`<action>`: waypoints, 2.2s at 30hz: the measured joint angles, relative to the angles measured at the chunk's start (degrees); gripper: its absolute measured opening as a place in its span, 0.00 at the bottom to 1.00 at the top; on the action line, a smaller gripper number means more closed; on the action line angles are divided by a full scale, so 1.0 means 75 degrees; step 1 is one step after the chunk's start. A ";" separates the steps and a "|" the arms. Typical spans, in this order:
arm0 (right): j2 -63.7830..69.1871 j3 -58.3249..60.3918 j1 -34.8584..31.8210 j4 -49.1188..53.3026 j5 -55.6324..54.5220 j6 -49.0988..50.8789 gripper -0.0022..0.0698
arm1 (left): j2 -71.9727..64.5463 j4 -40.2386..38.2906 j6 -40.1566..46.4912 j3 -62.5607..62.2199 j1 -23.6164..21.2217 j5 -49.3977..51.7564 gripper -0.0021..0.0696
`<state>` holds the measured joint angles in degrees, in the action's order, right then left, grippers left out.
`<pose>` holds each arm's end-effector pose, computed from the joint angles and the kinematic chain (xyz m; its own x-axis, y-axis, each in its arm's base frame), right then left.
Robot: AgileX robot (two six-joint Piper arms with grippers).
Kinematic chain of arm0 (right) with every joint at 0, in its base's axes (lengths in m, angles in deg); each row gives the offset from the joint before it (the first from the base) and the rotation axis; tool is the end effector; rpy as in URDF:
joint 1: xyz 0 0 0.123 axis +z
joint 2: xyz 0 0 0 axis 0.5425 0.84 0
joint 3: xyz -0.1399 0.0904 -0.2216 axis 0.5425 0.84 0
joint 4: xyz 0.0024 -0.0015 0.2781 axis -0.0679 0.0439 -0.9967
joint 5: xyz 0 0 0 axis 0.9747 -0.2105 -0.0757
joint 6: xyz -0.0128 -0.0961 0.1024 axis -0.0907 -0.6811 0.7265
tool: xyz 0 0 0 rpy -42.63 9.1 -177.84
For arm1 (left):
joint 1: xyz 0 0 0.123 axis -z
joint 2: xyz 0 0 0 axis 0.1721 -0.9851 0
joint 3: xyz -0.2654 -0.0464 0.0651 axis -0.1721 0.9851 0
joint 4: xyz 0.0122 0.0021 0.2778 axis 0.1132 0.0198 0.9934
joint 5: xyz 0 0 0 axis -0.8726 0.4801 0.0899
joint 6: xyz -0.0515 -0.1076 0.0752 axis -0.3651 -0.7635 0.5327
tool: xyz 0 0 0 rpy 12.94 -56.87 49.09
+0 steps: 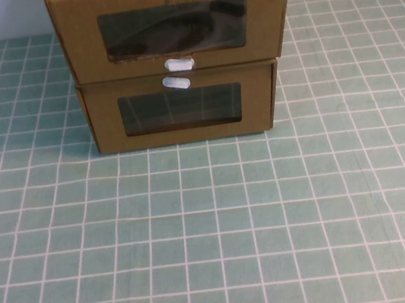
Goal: Close the shoe box
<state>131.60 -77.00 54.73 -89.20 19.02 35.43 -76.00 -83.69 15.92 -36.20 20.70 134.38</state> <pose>0.2552 0.1474 0.4895 -0.1479 -0.4932 -0.8573 -0.7271 0.6418 -0.2438 0.2757 -0.1256 0.5523 -0.3988 0.1221 -0.9089 0.6321 0.7547 -0.1760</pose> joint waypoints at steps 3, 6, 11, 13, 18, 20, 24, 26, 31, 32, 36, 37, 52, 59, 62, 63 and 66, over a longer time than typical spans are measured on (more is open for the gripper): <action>-0.0626 0.0181 -0.0085 -0.0053 0.0185 0.0292 0.01 | 0.1052 0.0431 0.0000 0.1271 0.0000 0.0000 0.02; -0.1498 0.0712 -0.0098 -0.0120 0.0069 0.0480 0.01 | 0.2152 0.0777 0.0000 0.2667 0.0000 0.0000 0.02; -0.3022 0.2261 -0.0098 -0.0117 -0.0510 0.0674 0.01 | 0.4243 0.1234 0.0000 0.5088 0.0000 -0.0220 0.02; -0.3686 0.2969 -0.0098 -0.0059 -0.0834 0.0881 0.01 | 0.4965 0.1393 0.0000 0.5877 0.0000 -0.0472 0.02; -0.5236 0.5102 -0.0098 0.1055 -0.1956 0.2539 0.01 | 0.6767 0.1637 -0.0345 0.7888 0.0000 -0.0940 0.02; -0.5969 0.6046 -0.0098 0.1815 -0.2497 0.3563 0.01 | 0.7445 0.1793 -0.0694 0.8693 0.0000 -0.1144 0.02; -0.7431 0.7695 -0.0098 0.2462 -0.3284 0.4489 0.01 | 0.8592 0.1879 -0.1122 0.9975 0.0000 -0.1644 0.02; -0.8185 0.8565 -0.0098 0.2515 -0.3703 0.4660 0.01 | 0.9149 0.1879 -0.1190 1.0582 0.0000 -0.2049 0.02; -0.9414 1.0428 -0.0098 0.2579 -0.4803 0.4660 0.01 | 0.9860 0.2188 -0.1219 1.1895 0.0000 -0.3521 0.02; -0.9454 1.0734 -0.0098 0.2579 -0.5013 0.4660 0.01 | 0.9880 0.2223 -0.1219 1.2150 0.0000 -0.3900 0.02; -0.9502 1.1500 -0.0098 0.2595 -0.5460 0.4660 0.01 | 0.9879 0.2252 -0.1219 1.3017 0.0000 -0.5525 0.02; -0.9502 1.1608 -0.0098 0.2580 -0.5494 0.4660 0.01 | 0.9879 0.2252 -0.1219 1.3224 0.0000 -0.6002 0.02; -0.9514 1.1828 -0.0098 0.2512 -0.5598 0.4660 0.01 | 0.9879 0.2252 -0.1237 1.4558 0.0000 -0.7302 0.02; -0.9514 1.1828 -0.0098 0.2512 -0.5601 0.4660 0.01 | 0.9947 0.2252 -0.1314 1.4998 -0.0015 -0.7156 0.02; -0.9514 1.1828 -0.0098 0.2512 -0.5614 0.4660 0.01 | 1.0422 0.2748 -0.1371 1.5326 -0.0050 -0.7518 0.02; -0.9514 1.1828 -0.0098 0.2512 -0.5614 0.4660 0.01 | 1.0553 0.3136 -0.1384 1.5448 -0.0082 -0.7630 0.02; -0.9514 1.1828 -0.0098 0.2512 -0.5614 0.4660 0.01 | 1.0878 0.3948 -0.1400 1.5932 -0.0167 -0.7784 0.02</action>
<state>60.24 11.72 54.00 -70.36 -23.08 70.38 5.58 -54.08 5.42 83.29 19.45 76.01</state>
